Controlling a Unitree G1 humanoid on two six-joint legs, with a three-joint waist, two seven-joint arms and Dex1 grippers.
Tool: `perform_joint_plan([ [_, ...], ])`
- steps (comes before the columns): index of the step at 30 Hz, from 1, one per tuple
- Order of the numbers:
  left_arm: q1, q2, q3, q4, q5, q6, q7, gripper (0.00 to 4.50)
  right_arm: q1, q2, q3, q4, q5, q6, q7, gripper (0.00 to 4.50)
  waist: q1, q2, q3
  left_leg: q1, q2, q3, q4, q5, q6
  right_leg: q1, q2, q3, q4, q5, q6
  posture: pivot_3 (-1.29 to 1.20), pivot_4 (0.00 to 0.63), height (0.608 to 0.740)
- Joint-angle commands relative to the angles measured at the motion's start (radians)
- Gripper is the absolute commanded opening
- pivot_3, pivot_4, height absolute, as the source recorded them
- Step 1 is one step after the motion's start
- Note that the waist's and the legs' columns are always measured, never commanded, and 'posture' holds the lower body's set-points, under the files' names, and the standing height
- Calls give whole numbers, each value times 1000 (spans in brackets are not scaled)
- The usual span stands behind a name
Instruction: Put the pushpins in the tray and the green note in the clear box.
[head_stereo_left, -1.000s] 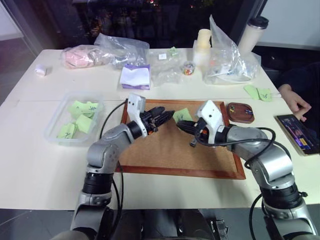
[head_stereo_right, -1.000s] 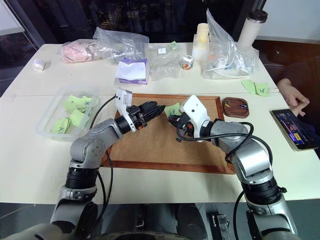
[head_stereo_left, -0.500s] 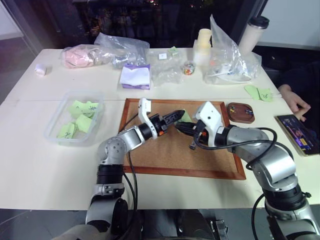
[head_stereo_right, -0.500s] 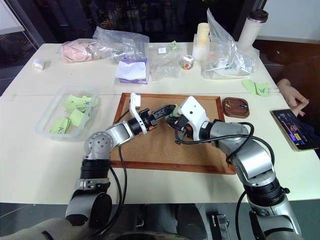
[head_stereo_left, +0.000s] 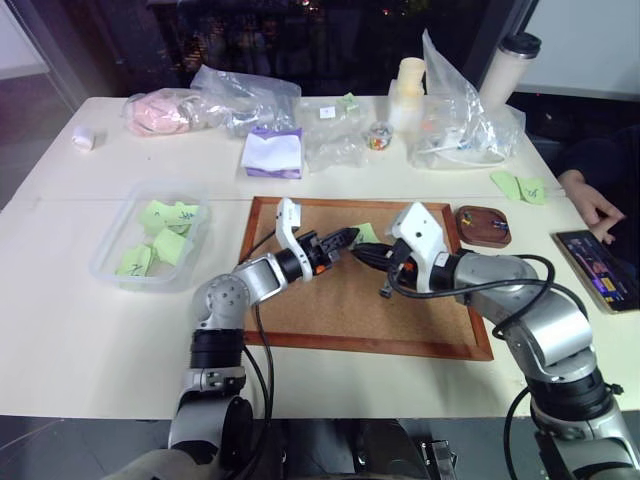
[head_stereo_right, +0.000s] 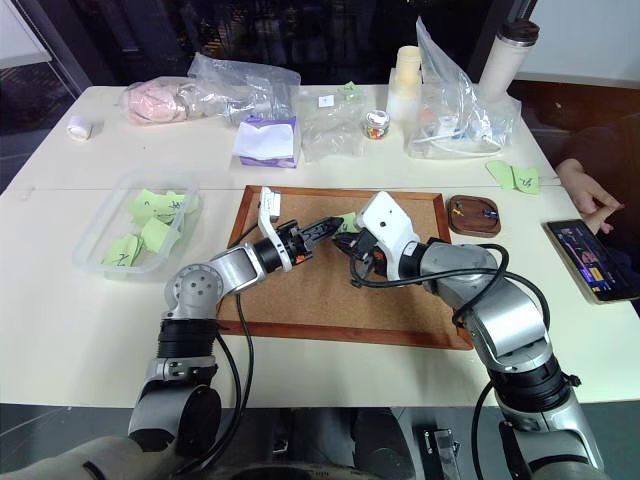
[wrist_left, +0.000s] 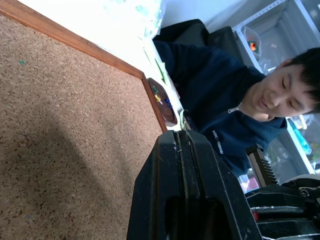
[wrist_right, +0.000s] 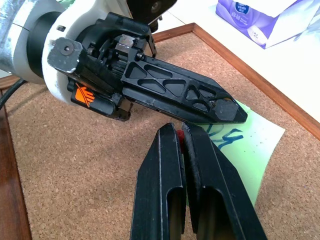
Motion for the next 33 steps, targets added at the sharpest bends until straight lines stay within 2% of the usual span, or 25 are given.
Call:
perform_joint_plan([
  [1, -14, 4, -16, 7, 24, -54, -11, 15, -23, -14, -29, -58, 23, 3, -6, 0, 0, 0, 0, 0, 0, 0, 0, 0, 0, 0, 0, 0, 0, 0, 0, 0, 150, 740],
  [11, -16, 12, -61, 91, 121, -188, -41, 15, -51, -26, -149, -71, 103, 58, -32, 0, 1, 0, 0, 0, 0, 0, 0, 0, 0, 0, 0, 0, 0, 0, 0, 0, 150, 740],
  [18, 50, 67, -131, -37, 156, -202, -90, 15, -62, -59, -292, 139, 93, -15, -47, 0, 1, 0, 0, 0, -1, 0, 0, 0, 0, 0, -1, 0, 0, 0, 0, 0, 150, 740],
  [25, 157, 199, -203, -250, 188, -216, -151, 15, -69, -83, -340, 441, 32, -185, -49, 0, -1, 0, 0, 1, 0, 1, -1, 0, 0, 0, 0, 1, 0, 0, 0, 0, 150, 740],
  [27, 187, 261, -222, -313, 211, -234, -185, 15, -87, -85, -343, 540, 9, -242, -51, 0, -1, 0, 0, 0, 0, 1, -1, 0, 0, 0, 0, 1, 0, 0, 0, 0, 150, 740],
  [33, 232, 416, -215, -426, 229, -273, -258, 15, -164, -84, -333, 809, -49, -376, -57, 0, -3, 1, 0, 1, 0, 2, -1, 0, 0, 0, 0, 1, 0, 0, 0, 0, 150, 740],
])
